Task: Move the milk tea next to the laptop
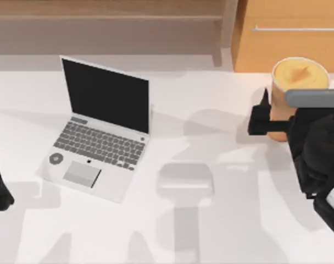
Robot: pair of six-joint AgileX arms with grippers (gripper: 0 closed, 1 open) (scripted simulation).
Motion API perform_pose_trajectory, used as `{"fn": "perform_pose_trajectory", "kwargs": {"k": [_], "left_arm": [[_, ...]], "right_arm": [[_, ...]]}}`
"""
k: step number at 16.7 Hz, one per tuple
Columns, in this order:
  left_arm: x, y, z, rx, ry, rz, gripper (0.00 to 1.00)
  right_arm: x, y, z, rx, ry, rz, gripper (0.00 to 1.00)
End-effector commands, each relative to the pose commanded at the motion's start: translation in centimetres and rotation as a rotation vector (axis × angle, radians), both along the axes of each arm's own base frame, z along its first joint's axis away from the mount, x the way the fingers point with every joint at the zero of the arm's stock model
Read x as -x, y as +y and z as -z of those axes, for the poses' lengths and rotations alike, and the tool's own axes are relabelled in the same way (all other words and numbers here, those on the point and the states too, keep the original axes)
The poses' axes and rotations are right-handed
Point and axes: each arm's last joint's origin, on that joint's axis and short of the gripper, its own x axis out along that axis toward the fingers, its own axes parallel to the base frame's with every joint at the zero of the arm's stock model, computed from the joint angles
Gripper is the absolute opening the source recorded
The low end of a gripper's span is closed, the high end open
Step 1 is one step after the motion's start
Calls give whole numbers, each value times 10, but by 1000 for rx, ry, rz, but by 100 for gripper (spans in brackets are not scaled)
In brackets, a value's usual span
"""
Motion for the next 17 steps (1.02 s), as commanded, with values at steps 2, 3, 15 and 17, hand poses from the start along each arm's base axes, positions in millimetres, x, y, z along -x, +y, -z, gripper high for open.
{"fn": "perform_pose_trajectory", "kwargs": {"k": [2,3,15,17], "left_arm": [[0,0,0,0,0,0,100],[0,0,0,0,0,0,100],[0,0,0,0,0,0,100],[0,0,0,0,0,0,100]], "right_arm": [[0,0,0,0,0,0,100],[0,0,0,0,0,0,100],[0,0,0,0,0,0,10],[0,0,0,0,0,0,0]]}}
